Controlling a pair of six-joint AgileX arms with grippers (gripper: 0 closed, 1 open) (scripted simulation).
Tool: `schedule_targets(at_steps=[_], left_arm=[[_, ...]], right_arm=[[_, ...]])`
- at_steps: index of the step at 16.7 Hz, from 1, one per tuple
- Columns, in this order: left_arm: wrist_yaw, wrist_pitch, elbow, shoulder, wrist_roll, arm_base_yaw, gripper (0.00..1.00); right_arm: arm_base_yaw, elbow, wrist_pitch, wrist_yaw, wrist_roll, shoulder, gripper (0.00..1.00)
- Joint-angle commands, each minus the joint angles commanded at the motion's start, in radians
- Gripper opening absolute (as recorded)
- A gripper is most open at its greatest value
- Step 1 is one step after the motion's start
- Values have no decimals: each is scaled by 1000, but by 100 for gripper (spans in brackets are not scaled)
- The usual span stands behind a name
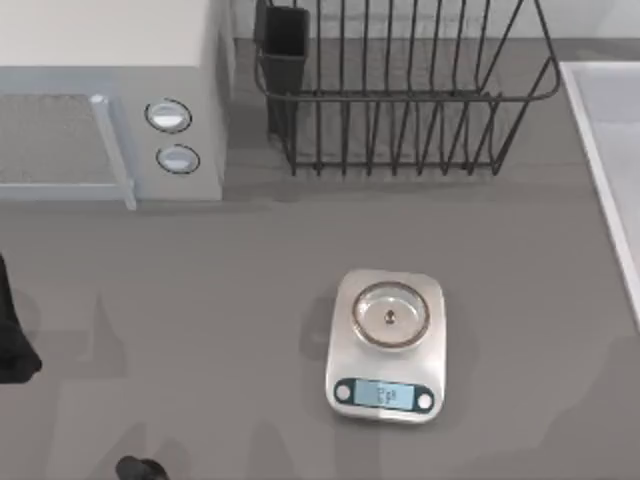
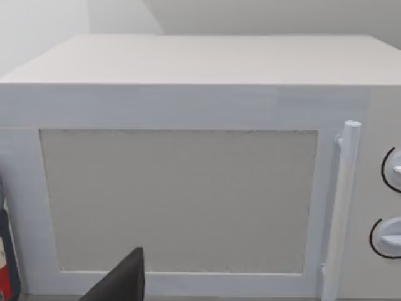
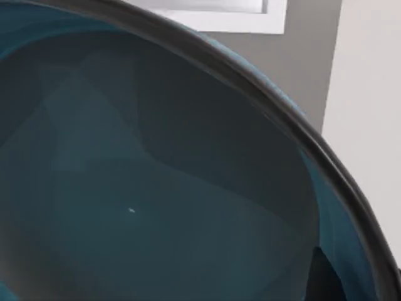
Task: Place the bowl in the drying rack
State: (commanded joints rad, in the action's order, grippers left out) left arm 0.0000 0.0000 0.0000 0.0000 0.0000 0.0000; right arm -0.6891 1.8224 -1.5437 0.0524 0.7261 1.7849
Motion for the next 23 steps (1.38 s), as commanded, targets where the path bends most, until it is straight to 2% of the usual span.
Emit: schedule_targets(at_steps=[3, 6, 16, 20, 23], left_arm=[[0, 0, 0, 0, 0, 0, 100], [0, 0, 0, 0, 0, 0, 100], [0, 0, 0, 0, 0, 0, 100], [0, 0, 0, 0, 0, 0, 100], [0, 0, 0, 0, 0, 0, 100]], right_arm=[[178, -12, 116, 88, -82, -13, 0], [423, -34, 273, 206, -186, -35, 0], [1264, -200, 981, 685, -561, -183, 0], [1511, -285, 1246, 850, -668, -257, 0], [1639, -339, 1407, 942, -722, -304, 0]])
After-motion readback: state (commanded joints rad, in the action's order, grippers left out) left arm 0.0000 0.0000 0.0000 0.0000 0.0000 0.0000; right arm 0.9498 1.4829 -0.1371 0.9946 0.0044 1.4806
